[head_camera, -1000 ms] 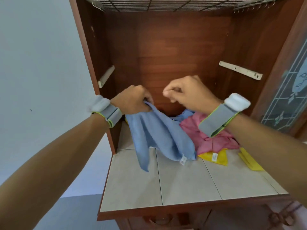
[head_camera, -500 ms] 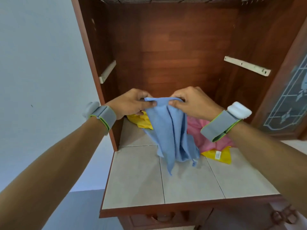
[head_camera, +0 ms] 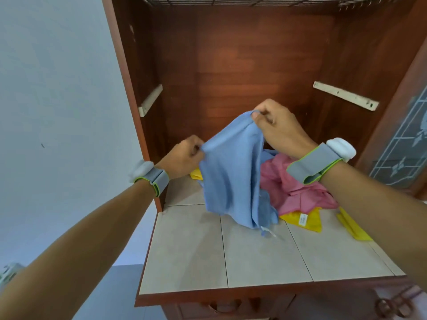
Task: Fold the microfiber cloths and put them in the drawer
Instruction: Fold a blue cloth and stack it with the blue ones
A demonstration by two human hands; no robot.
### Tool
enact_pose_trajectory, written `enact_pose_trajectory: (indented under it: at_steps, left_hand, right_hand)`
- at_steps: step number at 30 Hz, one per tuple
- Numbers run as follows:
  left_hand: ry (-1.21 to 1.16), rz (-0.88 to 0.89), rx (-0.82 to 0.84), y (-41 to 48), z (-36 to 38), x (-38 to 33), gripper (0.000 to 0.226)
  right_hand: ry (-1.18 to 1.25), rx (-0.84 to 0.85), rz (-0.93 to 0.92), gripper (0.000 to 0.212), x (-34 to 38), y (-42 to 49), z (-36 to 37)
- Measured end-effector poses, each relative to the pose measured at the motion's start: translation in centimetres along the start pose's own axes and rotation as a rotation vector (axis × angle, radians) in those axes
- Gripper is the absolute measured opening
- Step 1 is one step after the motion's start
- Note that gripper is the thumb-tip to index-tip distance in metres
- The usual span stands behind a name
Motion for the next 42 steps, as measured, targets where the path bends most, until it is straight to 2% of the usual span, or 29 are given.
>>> enact_pose_trajectory:
  at_steps: [2,3,4,5,7,8,9,10,13,17,19,21,25,28,30,32,34,36,39,41,42]
  left_hand:
    - [-0.394,-0.211,-0.281,0.1,-0.4,-0.6,0.013]
    - [-0.505,-0.237,-0.376,0.3,-0.8,-1.2,0.011]
    - [-0.490,-0.183,-0.389,0.4,-1.3,-1.9,0.013]
    - [-0.370,-0.053,-0.331,0.8,-1.9,-2.7,0.020]
    - [0.092,0.250,-0.115,1.3,-2.5,-3.5,0.026]
    - [0.308,0.340,-0.053,1.6,-2.8,-3.1,0.023]
    - [0.447,0.361,-0.031,2.1,-3.3,-2.3,0.019]
    - [0.488,0.342,-0.062,2.6,-4.0,-1.6,0.018]
    - [0.357,0.234,-0.269,4.0,-6.9,0.1,0.017]
    - [-0.186,0.049,-0.400,4.6,-9.1,-0.1,0.021]
    - [-0.305,0.072,-0.456,3.3,-8.8,-2.1,0.034]
    - [-0.315,0.126,-0.479,1.3,-8.0,-4.0,0.043]
    - [-0.209,0.177,-0.429,-3.2,-4.5,-3.0,0.028]
    - [0.042,0.215,-0.236,-7.7,0.1,0.4,0.031]
    - [0.132,0.199,-0.154,-10.5,2.5,3.0,0.022]
    - [0.134,0.155,-0.100,-13.0,4.1,5.3,0.019]
    - [0.127,0.076,-0.013,-15.2,5.5,7.1,0.029]
    - [0.108,-0.026,0.101,-17.2,6.6,8.3,0.037]
    - [0.078,-0.115,0.318,-19.6,7.4,8.9,0.034]
    - [0.059,-0.158,0.390,-20.1,7.2,8.9,0.037]
    - [0.059,-0.181,0.365,-19.8,6.8,8.9,0.037]
  right_hand:
    - [0.055,-0.043,0.070,0.012,-0.8,0.9,0.2]
    - [0.073,-0.069,0.099,0.011,-1.0,1.4,0.2]
    - [0.085,-0.092,0.125,0.011,-1.1,1.8,0.0]
    - [0.103,-0.110,0.149,0.011,-1.2,2.4,-0.3]
    - [0.143,-0.128,0.189,0.009,-1.3,3.4,-0.9]
    - [0.141,-0.130,0.201,0.010,-1.4,3.8,-1.2]
    - [0.130,-0.143,0.205,0.011,-1.4,4.0,-1.6]
    - [0.115,-0.164,0.211,0.012,-1.4,4.1,-2.1]
    - [0.120,-0.248,0.206,0.014,-1.4,4.0,-3.5]
    - [0.221,-0.367,0.221,0.012,-1.8,3.4,-5.0]
    - [0.275,-0.398,0.262,0.013,-2.0,2.5,-5.6]
    - [0.272,-0.392,0.304,0.015,-2.6,0.9,-6.0]
    - [0.128,-0.213,0.225,0.025,-4.3,-5.7,-5.6]
    - [0.019,-0.036,0.250,0.025,-7.4,-12.0,-4.2]
    - [-0.034,0.039,0.315,0.026,-9.7,-15.9,-3.3]
    - [-0.066,0.106,0.363,0.028,-11.4,-19.0,-2.6]
    - [-0.111,0.195,0.422,0.025,-12.7,-21.4,-2.1]
    - [-0.162,0.353,0.480,0.023,-13.4,-23.3,-1.7]
    - [-0.172,0.607,0.501,0.027,-13.0,-25.2,-1.2]
    - [-0.139,0.647,0.489,0.028,-12.5,-25.5,-1.2]
    - [-0.128,0.619,0.490,0.027,-12.3,-25.2,-1.1]
Point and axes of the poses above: each hand's wrist, its own y-axis towards the middle knuckle, its own z-axis out of the palm, x = y × z, the point moved 4 cm from there along y, towards the middle knuckle, and after that the axes turned 11 degrees about -x, right-handed, at the moved point
